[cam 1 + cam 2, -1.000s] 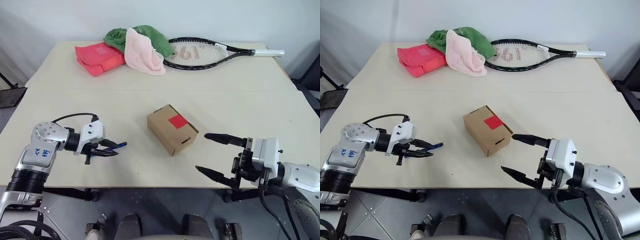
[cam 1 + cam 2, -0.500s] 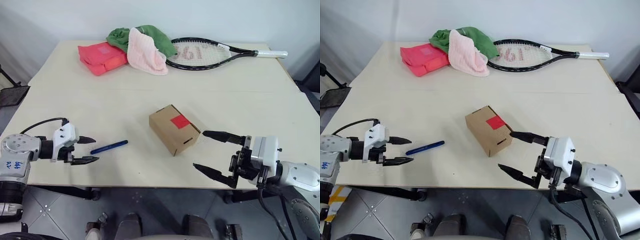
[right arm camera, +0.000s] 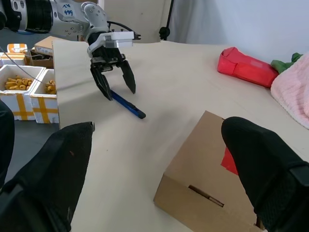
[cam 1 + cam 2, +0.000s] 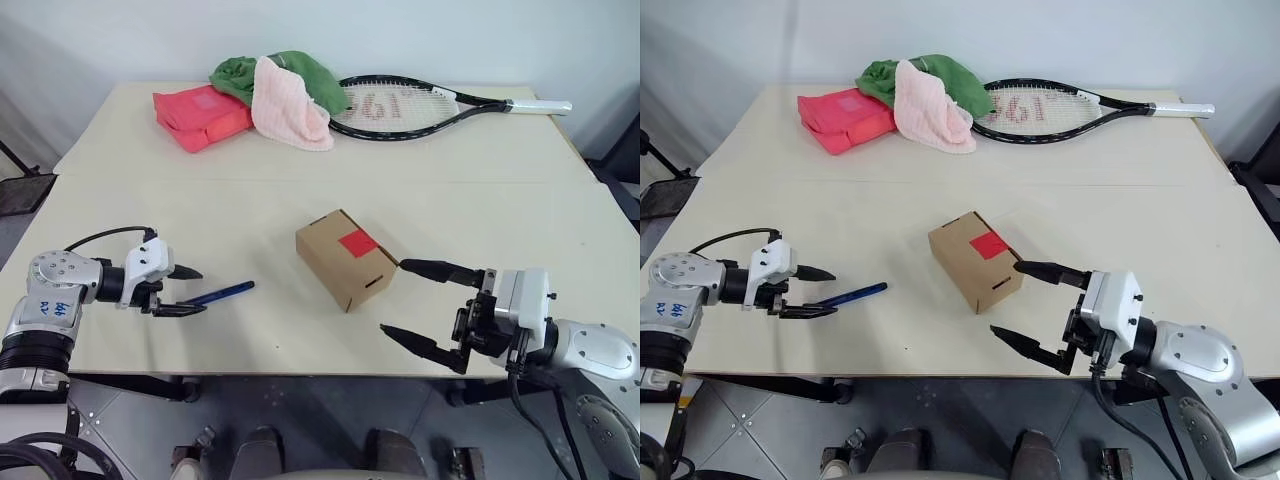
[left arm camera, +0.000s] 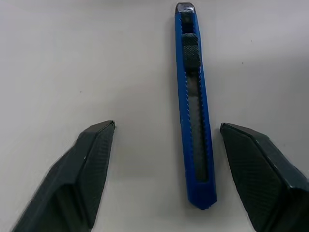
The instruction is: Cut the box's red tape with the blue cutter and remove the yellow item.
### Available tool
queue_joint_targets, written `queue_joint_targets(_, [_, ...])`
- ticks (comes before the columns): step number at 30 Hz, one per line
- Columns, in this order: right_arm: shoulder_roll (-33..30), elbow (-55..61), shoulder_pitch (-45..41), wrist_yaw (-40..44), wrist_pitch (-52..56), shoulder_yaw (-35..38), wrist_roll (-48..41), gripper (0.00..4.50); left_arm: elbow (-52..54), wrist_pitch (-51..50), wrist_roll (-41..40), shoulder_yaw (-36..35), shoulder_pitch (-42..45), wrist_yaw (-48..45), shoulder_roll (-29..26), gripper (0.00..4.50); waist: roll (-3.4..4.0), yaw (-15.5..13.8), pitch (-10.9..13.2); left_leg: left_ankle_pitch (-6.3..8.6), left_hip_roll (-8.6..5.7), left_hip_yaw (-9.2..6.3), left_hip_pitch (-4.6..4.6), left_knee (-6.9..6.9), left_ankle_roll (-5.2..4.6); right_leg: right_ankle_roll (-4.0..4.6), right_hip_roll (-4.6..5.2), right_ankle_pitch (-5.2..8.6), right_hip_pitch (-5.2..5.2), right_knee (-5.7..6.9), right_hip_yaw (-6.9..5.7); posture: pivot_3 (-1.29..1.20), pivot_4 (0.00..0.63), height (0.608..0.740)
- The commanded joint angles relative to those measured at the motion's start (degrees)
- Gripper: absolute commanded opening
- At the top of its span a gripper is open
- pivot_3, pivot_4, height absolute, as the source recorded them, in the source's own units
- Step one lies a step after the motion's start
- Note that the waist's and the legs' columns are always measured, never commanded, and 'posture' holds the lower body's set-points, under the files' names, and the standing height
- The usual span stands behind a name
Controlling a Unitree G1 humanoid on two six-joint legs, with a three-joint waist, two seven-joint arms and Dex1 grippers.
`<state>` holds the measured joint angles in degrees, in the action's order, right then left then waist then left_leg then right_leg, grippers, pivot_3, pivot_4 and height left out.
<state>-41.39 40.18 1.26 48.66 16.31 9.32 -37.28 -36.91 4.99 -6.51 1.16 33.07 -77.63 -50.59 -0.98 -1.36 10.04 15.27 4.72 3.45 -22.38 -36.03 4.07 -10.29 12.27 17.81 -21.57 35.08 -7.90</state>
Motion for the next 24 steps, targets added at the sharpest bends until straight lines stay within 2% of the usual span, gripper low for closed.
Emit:
queue_joint_targets(1, [0.2, 2.3, 0.1, -0.7, -0.3, 1.2, -1.1, 4.5, -0.4, -0.7, 2.5, 2.5, -2.0, -0.9, -0.4, 2.28, 0.0, 0.0, 0.0, 0.0, 0.0, 0.0, 0.01, 0.01, 0.0, 0.0, 0.0, 0.0, 0.0, 0.0, 0.0, 0.0, 0.15, 0.74])
queue_joint_targets(6, [0.3, 2.5, 0.2, -1.2, -0.4, 1.1, -1.0, 4.5, 1.5, -2.3, 2.5, 2.9, -4.3, -0.3, -0.5, 0.77, 0.07, 0.0, 0.0, 0.0, 0.0, 0.05, 0.06, 0.01, -0.01, 0.0, 0.0, 0.0, 0.0, 0.02, 0.06, 0.0, 0.15, 0.74])
queue_joint_targets(8, [0.4, 2.5, 0.1, -1.3, -0.4, 1.0, -0.9, 4.5, 2.7, -2.6, 2.0, 2.6, -5.2, -0.4, -0.3, 0.41, 0.12, 0.0, -0.1, 0.01, 0.0, 0.08, 0.08, 0.02, -0.01, 0.0, 0.0, 0.0, 0.0, 0.02, 0.1, 0.0, 0.15, 0.74])
queue_joint_targets(20, [0.2, 2.2, -0.5, -1.3, -0.2, 0.7, -1.0, 4.5, 6.1, -4.7, 2.5, 3.4, -7.4, 0.3, 0.1, 0.41, 0.28, 0.0, -0.2, 0.04, 0.0, 0.15, 0.11, 0.02, -0.03, 0.0, 0.0, 0.0, 0.0, 0.0, 0.16, 0.0, 0.15, 0.74])
queue_joint_targets(24, [-0.4, 2.7, 0.6, -1.1, 0.3, 1.5, -1.3, 4.5, 10.8, -4.4, 0.7, 2.1, -8.3, 1.0, 0.7, 0.41, 0.28, 0.0, -0.2, 0.05, 0.0, 0.16, 0.11, 0.01, -0.03, 0.0, 0.0, 0.0, 0.0, 0.0, 0.17, 0.0, 0.15, 0.74])
